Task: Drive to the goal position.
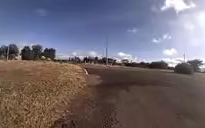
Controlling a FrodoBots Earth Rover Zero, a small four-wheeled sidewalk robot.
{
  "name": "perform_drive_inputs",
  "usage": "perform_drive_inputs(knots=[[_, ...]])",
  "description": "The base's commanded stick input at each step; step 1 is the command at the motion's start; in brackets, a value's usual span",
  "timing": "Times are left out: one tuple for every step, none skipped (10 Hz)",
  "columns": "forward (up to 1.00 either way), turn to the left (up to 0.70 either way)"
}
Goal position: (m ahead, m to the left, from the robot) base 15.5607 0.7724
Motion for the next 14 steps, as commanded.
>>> perform_drive_inputs(knots=[[0.45, 0.0], [0.45, 0.0], [0.45, 0.0], [0.45, 0.0], [0.45, 0.0], [0.45, 0.0], [0.45, 0.0], [0.45, 0.0], [0.45, 0.0], [0.45, 0.0], [0.45, 0.0], [0.45, 0.0], [0.45, 0.0], [0.45, 0.0]])
